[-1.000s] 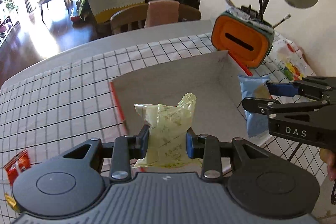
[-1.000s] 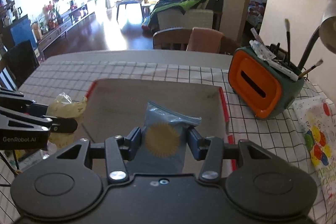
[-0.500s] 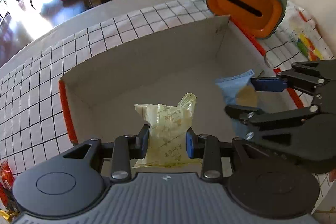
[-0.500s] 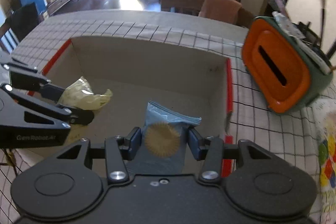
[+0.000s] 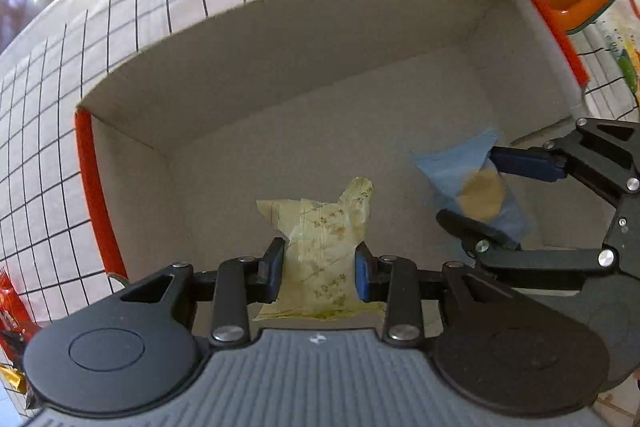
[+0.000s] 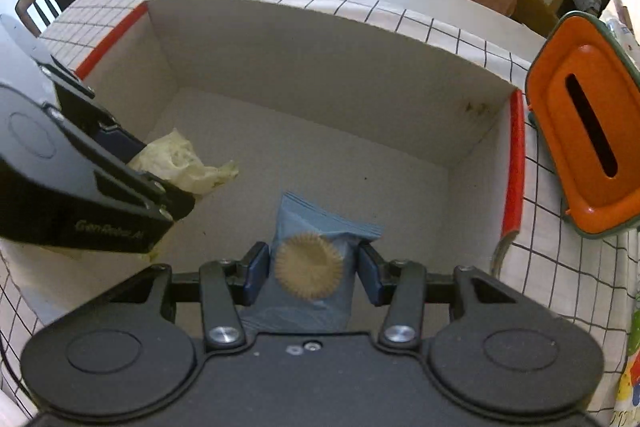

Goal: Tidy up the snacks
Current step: 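Open both tools to drop the packets into the red box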

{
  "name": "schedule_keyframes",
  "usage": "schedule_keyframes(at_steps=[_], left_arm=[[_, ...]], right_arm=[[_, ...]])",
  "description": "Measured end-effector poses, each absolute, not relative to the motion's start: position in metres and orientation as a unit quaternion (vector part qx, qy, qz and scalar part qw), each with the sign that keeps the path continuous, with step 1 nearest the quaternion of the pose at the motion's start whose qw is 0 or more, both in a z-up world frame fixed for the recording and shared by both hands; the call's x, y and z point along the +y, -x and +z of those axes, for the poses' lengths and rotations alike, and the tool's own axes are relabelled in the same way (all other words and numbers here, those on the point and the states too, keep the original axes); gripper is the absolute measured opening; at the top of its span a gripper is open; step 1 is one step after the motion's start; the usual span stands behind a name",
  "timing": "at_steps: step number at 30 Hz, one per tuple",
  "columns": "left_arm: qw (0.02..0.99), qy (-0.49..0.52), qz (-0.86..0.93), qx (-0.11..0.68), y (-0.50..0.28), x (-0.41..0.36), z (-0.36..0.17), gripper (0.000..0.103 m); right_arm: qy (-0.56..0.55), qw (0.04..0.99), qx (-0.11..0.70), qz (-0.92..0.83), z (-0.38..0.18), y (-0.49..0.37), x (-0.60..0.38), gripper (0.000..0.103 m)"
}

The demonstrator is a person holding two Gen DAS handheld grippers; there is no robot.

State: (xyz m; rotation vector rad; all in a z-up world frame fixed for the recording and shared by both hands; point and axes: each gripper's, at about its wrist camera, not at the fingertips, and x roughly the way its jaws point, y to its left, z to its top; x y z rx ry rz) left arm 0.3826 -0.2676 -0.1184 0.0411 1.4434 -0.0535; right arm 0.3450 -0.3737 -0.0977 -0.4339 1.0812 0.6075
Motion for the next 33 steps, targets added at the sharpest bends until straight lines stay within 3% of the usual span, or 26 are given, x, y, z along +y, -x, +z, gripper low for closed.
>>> schedule_keyframes(at_steps=[13,20,27,29,33], left_arm=[[0.763,-0.007,-0.039,0.645,-0.375,-0.266,-0.115,0.035],[0.794,0.014,-0.047,0.606,-0.354,-0.26,-0.091,0.043],[0.825,0.013,-0.057,0.562,-0.325,-0.254,-0.062,0.043],[0.836,0.011,-0.059,0.546,-0.318,-0.25,-0.052,0.043],[0.853,0.011,-0.059,0.519,-0.3,-0.24,-0.036,0.046]], right_arm=[[0.176,0.791,0.512,0.283,-0.098,-0.348,-0.382,0.049],[0.142,0.812,0.493,0.278,-0.078,-0.339,-0.391,0.059],[0.112,0.834,0.466,0.273,-0.053,-0.324,-0.399,0.064],[0.103,0.841,0.459,0.267,-0.046,-0.321,-0.399,0.072],[0.08,0.853,0.442,0.267,-0.028,-0.303,-0.398,0.077]])
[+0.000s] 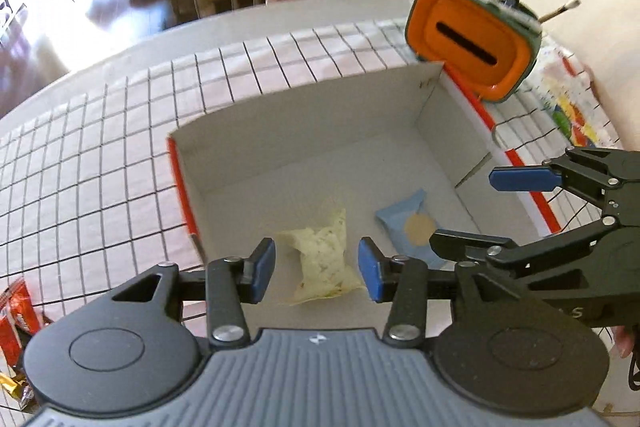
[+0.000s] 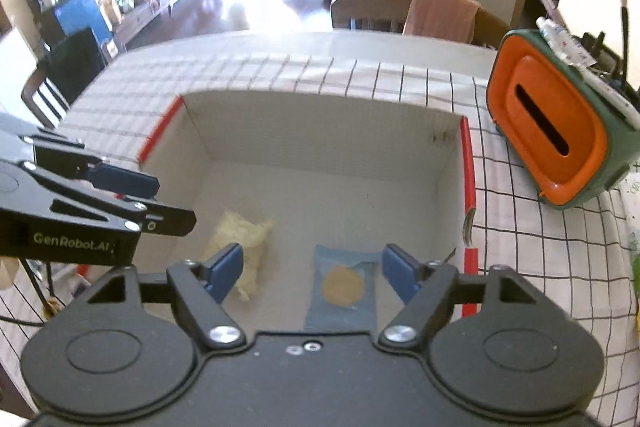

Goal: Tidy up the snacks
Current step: 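Open both tools to drop the packets into the red box, then move both tools back over the snack pile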

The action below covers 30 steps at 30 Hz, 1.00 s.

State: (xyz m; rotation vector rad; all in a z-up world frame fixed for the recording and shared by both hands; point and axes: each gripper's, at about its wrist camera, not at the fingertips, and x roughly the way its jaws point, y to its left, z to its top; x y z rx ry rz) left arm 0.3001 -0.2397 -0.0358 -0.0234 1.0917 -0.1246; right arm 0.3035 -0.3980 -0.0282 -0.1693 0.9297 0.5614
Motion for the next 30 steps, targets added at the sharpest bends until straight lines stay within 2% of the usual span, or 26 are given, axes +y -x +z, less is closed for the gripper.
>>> schedule_keyframes(at_steps=[10,15,17,26,30], left_arm=[[0.874,0.016,-0.063,0.481,-0.262,-0.205,-0.014,0.054],[0.886,0.011,-0.068,0.459,-0.237,-0.183,-0.005,0.062],[0.89,0.006,-0.068,0.45,-0.227,-0.176,-0.002,0.067],[0.906,-0.001,-0.069,0.418,-0.187,-0.136,0.008,0.074],[0.914,0.001,-0.068,0.401,-0.167,-0.114,0.012,0.082]], right_arm=[[0.04,0.88,0.397,0.258,0.001,-0.259,-0.381,0.093],[0.014,0.89,0.376,0.258,0.01,-0.237,-0.364,0.095],[0.005,0.894,0.366,0.26,0.013,-0.228,-0.355,0.101],[-0.013,0.901,0.346,0.262,0.014,-0.199,-0.317,0.103],[-0.022,0.9,0.347,0.264,0.01,-0.191,-0.302,0.103]])
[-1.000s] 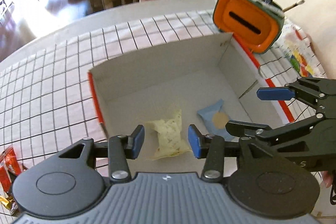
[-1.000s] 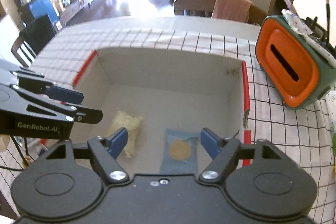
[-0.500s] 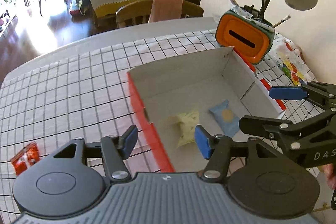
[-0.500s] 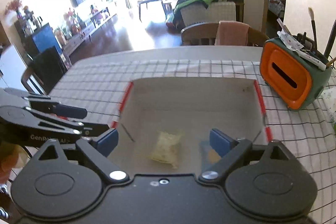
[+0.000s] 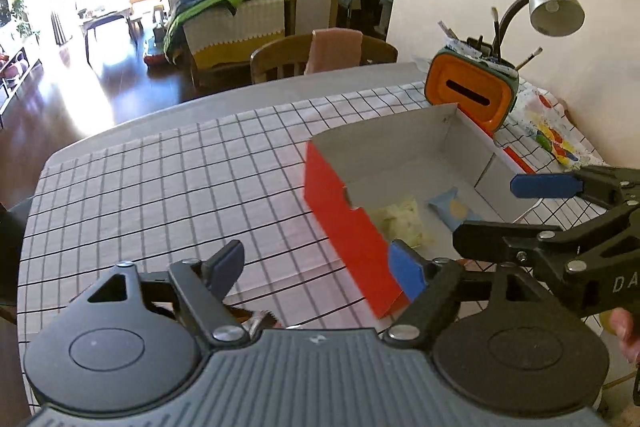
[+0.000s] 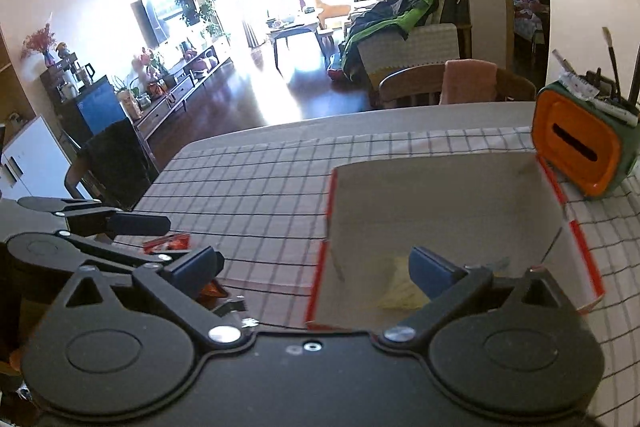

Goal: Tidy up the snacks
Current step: 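Move both tools back over the snack pile, then grasp the yellow packet with the left tool while the right tool grasps the silver packet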

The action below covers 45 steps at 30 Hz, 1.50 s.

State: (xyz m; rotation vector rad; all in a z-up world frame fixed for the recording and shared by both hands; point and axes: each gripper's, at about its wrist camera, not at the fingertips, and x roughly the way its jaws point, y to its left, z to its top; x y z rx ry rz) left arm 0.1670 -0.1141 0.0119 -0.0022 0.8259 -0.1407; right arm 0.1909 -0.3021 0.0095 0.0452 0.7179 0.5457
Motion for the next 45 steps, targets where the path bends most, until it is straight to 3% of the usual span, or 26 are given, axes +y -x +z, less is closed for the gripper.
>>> schedule_keyframes(at_steps=[13,31,39,45], left_arm=[[0.932,0.011,-0.051,0.359,-0.119,-0.039,0.011,0.09],[0.907,-0.015,-0.007,0.421,-0.099,0.073,-0.053,0.09],[0.884,0.006,-0.014,0.466,-0.103,0.106,-0.095,0.09],[0.868,0.033,-0.028,0.494,-0.115,0.125,-0.121,0.09]], right_arm=[[-0.018,0.895,0.358,0.266,-0.012,-0.175,-0.25,0.103],[0.012,0.882,0.428,0.196,-0.078,-0.178,-0.172,0.101],[0.01,0.868,0.467,0.17,-0.108,-0.188,-0.146,0.095],[-0.003,0.854,0.5,0.145,-0.126,-0.199,-0.14,0.085]])
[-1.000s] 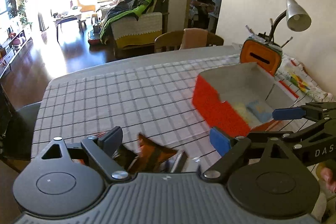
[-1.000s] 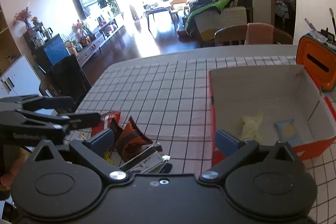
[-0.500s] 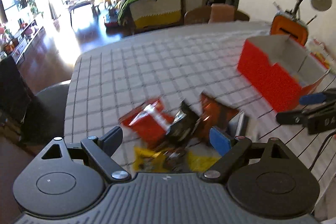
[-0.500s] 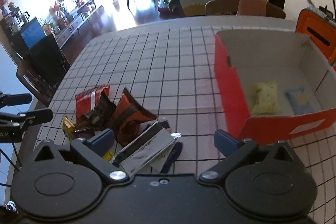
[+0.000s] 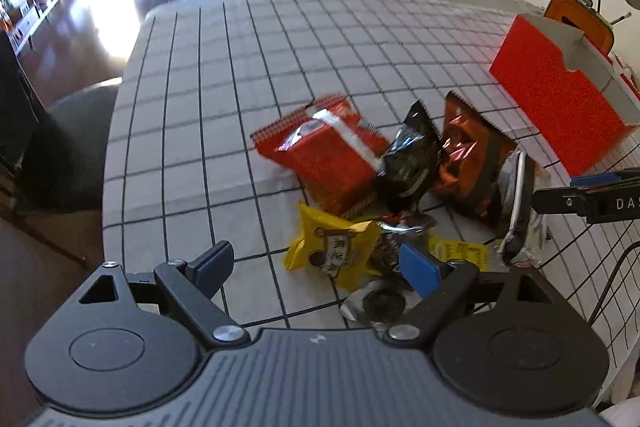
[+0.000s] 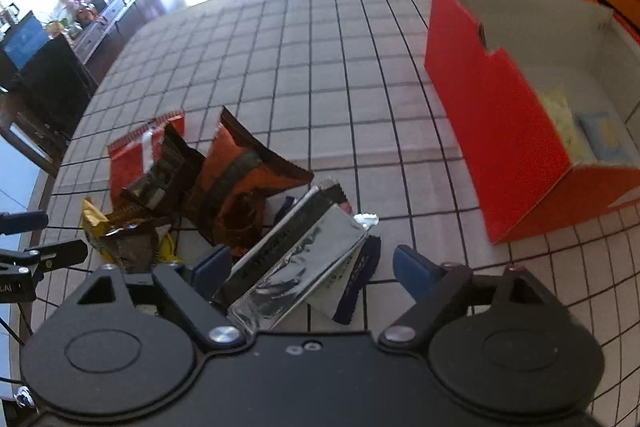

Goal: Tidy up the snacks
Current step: 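Grasp the yellow packet with the left tool while the right tool grasps the silver packet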

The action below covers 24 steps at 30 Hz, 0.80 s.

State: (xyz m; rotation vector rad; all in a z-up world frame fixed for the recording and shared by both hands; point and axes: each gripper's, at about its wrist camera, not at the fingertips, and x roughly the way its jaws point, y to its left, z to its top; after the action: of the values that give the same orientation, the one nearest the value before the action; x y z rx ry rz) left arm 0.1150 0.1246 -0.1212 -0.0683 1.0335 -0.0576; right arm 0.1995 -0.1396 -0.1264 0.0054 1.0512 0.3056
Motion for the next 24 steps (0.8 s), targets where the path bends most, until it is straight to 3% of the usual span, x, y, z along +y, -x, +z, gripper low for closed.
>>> schedule_keyframes(at_steps=[2,9,16,24], left_arm=[[0.865,0.027,-0.025,0.501,-0.119,0.126,-0.126,0.09],[0.857,0.008,-0.053,0.512,-0.125,0.125,-0.138,0.088],[0.852,0.007,-0.059,0.52,-0.136,0.126,-0.149,0.073],[0.847,0.027,-0.081,0.525,-0.145,0.125,-0.151,0.051]], right_arm=[[-0.018,0.848,0.511,0.138,-0.13,-0.202,-0.139,0.08],[-0.033,0.84,0.53,0.114,-0.137,-0.21,-0.129,0.077],[-0.032,0.836,0.536,0.11,-0.14,-0.215,-0.125,0.066],[-0.032,0.837,0.536,0.11,-0.141,-0.218,-0.125,0.061]])
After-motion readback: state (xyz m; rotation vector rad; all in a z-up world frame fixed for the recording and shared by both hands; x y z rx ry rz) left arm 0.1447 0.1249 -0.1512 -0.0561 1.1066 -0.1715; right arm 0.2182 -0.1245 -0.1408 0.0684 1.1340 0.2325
